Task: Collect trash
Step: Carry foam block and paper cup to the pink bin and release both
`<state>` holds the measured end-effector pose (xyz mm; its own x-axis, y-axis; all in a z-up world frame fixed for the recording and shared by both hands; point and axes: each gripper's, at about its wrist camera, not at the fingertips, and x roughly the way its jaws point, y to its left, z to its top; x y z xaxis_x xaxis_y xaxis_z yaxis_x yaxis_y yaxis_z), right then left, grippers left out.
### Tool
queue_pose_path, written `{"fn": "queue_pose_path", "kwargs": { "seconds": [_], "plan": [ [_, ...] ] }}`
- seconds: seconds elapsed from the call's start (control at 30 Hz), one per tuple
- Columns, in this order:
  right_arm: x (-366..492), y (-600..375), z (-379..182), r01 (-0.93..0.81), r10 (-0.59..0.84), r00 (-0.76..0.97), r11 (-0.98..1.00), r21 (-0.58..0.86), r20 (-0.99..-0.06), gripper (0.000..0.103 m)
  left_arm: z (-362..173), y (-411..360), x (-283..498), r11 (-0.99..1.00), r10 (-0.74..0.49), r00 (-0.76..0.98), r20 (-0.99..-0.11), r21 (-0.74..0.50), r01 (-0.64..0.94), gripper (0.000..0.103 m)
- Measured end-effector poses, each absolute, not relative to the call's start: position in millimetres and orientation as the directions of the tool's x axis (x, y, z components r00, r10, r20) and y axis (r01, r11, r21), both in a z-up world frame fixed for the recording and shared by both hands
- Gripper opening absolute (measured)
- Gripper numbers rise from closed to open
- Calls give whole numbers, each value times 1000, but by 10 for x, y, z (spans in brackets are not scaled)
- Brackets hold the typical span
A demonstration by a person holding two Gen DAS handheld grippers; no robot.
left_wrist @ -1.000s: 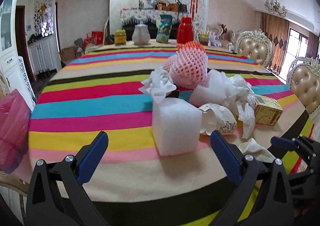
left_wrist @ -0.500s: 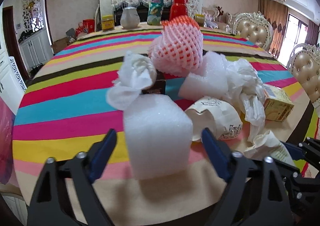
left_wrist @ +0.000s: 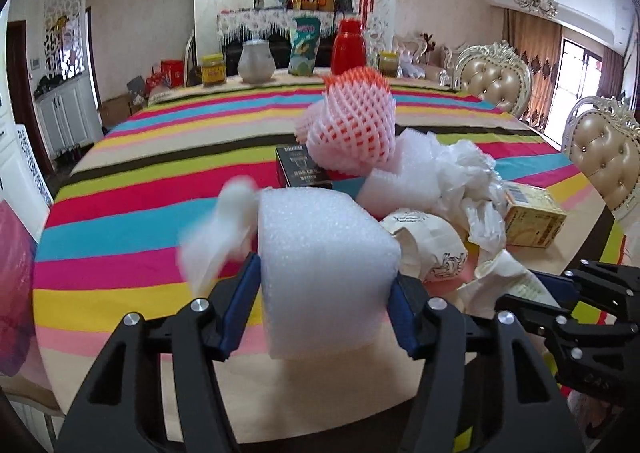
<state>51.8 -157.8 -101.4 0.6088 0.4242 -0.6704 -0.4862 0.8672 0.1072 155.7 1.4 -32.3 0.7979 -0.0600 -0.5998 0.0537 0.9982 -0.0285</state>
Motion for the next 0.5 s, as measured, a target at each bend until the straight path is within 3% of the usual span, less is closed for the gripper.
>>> {"fn": "queue_pose_path", "kwargs": {
  "seconds": [0.5],
  "plan": [
    [410,-1132,-752,-538,476,640,838,89,-603,32,-121,494,1050,999,-17,877,-480,-50,-8,58]
  ]
}}
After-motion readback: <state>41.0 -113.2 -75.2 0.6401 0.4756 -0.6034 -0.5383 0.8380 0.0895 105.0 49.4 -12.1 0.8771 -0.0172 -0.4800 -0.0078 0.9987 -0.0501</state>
